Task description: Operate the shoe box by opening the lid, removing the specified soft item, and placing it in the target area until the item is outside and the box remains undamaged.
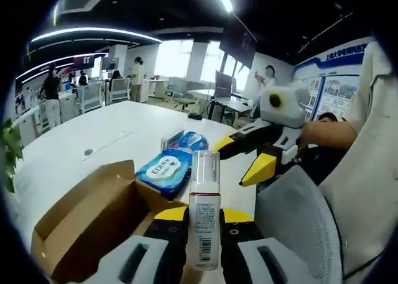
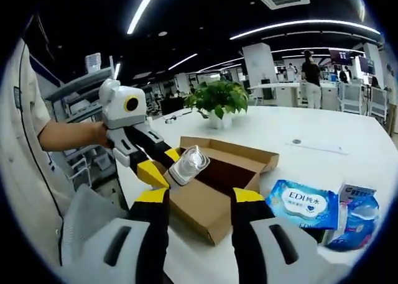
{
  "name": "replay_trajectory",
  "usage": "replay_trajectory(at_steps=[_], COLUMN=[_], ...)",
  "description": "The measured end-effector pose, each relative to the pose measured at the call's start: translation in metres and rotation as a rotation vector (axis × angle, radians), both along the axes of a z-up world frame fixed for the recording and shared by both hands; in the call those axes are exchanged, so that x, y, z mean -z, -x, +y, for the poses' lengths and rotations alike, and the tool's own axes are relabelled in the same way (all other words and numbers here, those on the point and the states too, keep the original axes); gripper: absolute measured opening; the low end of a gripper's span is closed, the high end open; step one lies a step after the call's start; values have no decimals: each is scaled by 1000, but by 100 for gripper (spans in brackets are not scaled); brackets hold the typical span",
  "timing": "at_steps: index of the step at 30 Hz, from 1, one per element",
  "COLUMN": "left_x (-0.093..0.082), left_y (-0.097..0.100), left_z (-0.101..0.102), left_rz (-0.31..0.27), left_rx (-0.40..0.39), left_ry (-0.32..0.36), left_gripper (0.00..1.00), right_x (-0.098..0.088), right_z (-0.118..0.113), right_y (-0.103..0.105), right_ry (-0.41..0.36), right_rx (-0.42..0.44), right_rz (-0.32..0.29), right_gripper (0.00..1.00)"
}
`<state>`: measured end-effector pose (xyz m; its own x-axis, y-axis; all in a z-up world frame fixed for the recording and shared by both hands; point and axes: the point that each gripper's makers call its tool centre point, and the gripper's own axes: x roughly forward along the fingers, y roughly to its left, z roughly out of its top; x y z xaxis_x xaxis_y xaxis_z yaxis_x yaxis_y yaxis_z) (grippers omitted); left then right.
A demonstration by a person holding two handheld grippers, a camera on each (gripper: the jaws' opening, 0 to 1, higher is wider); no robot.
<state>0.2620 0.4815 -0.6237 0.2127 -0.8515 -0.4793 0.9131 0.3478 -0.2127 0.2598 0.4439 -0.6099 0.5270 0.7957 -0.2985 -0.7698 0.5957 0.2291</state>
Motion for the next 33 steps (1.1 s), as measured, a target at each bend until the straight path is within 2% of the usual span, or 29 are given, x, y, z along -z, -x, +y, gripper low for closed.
replay_trajectory(at_steps=[12, 17, 22, 33], left_x=[0, 0, 2, 2], left_y=[16, 19, 22, 16], left_z=[-17, -16, -15, -16], left_rz=[23, 52, 58, 13], left_rx=[51, 62, 82, 76], left_ry=[41, 66, 67, 46], left_gripper=[18, 18, 18, 19], right_x=[-10, -14, -14, -21], right_z=[17, 17, 20, 28], right_y=[0, 1, 5, 3], right_ry=[-81, -118, -127, -93], right_rx=[-32, -34, -49, -56], right_rz=[26, 52, 74, 21], right_gripper=[27, 25, 23, 19])
